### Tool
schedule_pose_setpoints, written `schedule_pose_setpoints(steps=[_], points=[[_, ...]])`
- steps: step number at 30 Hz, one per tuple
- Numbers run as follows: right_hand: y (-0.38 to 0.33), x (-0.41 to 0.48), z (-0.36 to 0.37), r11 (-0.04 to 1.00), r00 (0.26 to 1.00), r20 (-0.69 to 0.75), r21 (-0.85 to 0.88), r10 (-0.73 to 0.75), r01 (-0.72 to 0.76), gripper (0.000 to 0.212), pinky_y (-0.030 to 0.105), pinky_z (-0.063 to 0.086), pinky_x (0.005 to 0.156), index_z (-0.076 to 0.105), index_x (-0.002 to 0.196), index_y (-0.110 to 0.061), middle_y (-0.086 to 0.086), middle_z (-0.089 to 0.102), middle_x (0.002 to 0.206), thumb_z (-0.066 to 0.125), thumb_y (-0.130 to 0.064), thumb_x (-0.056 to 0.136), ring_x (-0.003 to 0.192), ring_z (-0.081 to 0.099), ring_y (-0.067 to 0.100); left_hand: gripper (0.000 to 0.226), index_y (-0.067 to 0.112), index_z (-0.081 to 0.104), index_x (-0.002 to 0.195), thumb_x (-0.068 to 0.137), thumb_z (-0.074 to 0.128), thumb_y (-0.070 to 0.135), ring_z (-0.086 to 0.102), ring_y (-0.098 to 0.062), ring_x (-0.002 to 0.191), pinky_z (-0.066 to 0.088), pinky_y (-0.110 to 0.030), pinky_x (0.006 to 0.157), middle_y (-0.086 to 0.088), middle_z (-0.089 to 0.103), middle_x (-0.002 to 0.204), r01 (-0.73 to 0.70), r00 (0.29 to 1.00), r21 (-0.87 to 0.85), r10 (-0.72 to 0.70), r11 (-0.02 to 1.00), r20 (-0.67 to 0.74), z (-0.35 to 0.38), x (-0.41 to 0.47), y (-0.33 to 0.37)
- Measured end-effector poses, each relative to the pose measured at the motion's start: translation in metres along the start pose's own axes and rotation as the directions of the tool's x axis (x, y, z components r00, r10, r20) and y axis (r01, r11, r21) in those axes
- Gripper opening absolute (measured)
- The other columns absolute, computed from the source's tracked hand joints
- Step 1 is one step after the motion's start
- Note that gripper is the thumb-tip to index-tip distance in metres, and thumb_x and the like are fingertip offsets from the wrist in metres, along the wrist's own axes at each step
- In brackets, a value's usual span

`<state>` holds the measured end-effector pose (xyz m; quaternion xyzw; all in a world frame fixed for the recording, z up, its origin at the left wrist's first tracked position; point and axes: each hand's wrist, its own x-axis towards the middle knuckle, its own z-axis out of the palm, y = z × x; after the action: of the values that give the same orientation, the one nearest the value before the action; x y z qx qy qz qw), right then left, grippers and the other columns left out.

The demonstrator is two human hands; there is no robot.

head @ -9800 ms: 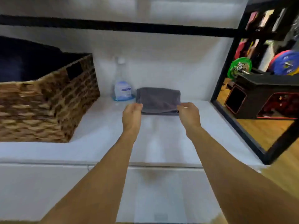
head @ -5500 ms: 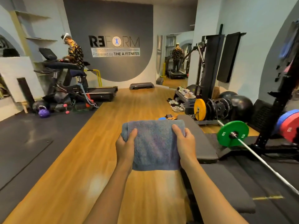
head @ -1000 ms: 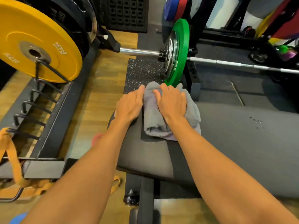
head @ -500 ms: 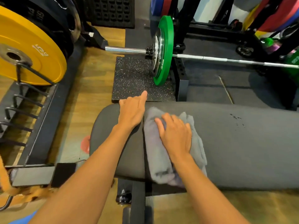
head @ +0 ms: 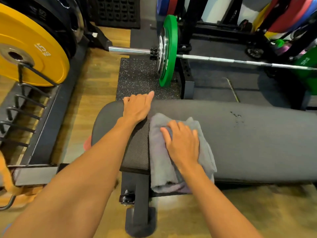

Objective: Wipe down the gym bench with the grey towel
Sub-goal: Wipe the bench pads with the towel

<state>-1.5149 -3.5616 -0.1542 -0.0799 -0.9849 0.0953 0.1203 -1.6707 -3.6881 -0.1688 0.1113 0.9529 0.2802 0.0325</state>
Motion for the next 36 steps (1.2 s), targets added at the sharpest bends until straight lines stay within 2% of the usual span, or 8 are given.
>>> schedule_pose_setpoints(steps=[5,9,14,19,22,29,33,36], points=[[0.023,-0.022,-0.008,1.000,0.996,-0.083,0.012,0.013,-0.012,0.026,0.036,0.035,0.060,0.061,0.081,-0.023,-0.001,0.061,0.071,0.051,-0.044,0.092,0.066,0.058,0.026,0.063,0.010,0.065,0.092,0.101,0.016,0.047,0.057,-0.034,0.098,0.024,-0.044,0.091,-0.010,0.067,0.096,-0.058,0.996,-0.104,0.065,0.993,0.060,0.019,0.013,0.035],[0.034,0.078,0.026,0.999,0.990,-0.133,-0.025,0.044,-0.048,0.028,0.036,0.030,0.064,0.062,0.088,-0.019,0.005,0.066,0.081,0.051,-0.043,0.095,0.077,0.062,0.030,0.075,0.021,0.067,0.098,0.090,0.004,0.061,0.054,-0.022,0.099,0.019,-0.039,0.091,0.004,0.068,0.100,0.041,0.999,-0.300,-0.034,0.953,0.028,0.034,0.032,0.024],[0.035,0.170,0.048,0.996,1.000,-0.014,-0.092,0.019,-0.020,0.037,0.038,0.029,0.069,0.060,0.105,-0.017,0.007,0.066,0.104,0.038,-0.046,0.099,0.095,0.060,0.031,0.059,0.026,0.058,0.107,0.095,0.011,0.058,0.053,-0.028,0.109,0.018,-0.038,0.087,-0.005,0.065,0.114,-0.051,0.998,-0.221,0.043,0.974,-0.040,0.037,0.027,0.023],[0.038,0.079,0.016,1.000,0.999,-0.026,0.000,0.023,-0.023,0.032,0.039,0.030,0.073,0.057,0.103,-0.020,0.003,0.065,0.102,0.041,-0.047,0.097,0.096,0.058,0.028,0.064,0.016,0.062,0.110,0.098,0.012,0.055,0.051,-0.036,0.118,0.020,-0.051,0.101,-0.015,0.062,0.125,0.032,0.995,-0.092,-0.023,0.995,0.095,0.026,0.023,0.033],[0.050,-0.002,-0.014,0.998,0.998,0.013,0.021,0.062,-0.062,0.026,0.040,0.033,0.071,0.058,0.094,-0.022,0.002,0.064,0.091,0.047,-0.045,0.096,0.086,0.059,0.027,0.056,0.019,0.056,0.079,0.099,0.014,0.051,0.053,-0.039,0.109,0.024,-0.052,0.098,-0.017,0.064,0.108,-0.008,0.993,0.025,0.005,1.000,0.121,0.024,0.013,0.049],[0.077,-0.036,-0.021,0.998,0.996,-0.076,0.021,0.057,-0.055,0.026,0.038,0.040,0.058,0.061,0.077,-0.021,-0.002,0.062,0.069,0.054,-0.041,0.091,0.064,0.058,0.024,0.049,0.025,0.041,0.064,0.101,0.019,0.049,0.054,-0.035,0.097,0.025,-0.046,0.093,-0.005,0.055,0.079,-0.048,0.987,-0.125,0.066,0.991,0.147,0.046,0.017,0.091],[0.085,0.073,0.013,0.996,0.989,-0.123,-0.017,0.079,-0.082,0.030,0.039,0.037,0.064,0.063,0.085,-0.018,0.005,0.067,0.081,0.050,-0.043,0.094,0.075,0.063,0.031,0.071,0.021,0.063,0.104,0.090,0.008,0.063,0.049,-0.026,0.117,0.015,-0.035,0.088,-0.003,0.065,0.115,0.013,0.990,-0.244,0.023,0.970,0.142,0.064,0.036,0.078],[0.088,0.151,0.029,0.996,0.998,-0.040,-0.073,0.047,-0.050,0.035,0.039,0.034,0.071,0.061,0.102,-0.016,0.007,0.067,0.098,0.041,-0.046,0.098,0.089,0.062,0.033,0.070,0.025,0.049,0.134,0.089,0.011,0.062,0.041,-0.021,0.132,0.011,-0.030,0.092,-0.002,0.052,0.140,-0.004,0.993,-0.357,0.044,0.934,0.106,0.068,0.039,0.072]])
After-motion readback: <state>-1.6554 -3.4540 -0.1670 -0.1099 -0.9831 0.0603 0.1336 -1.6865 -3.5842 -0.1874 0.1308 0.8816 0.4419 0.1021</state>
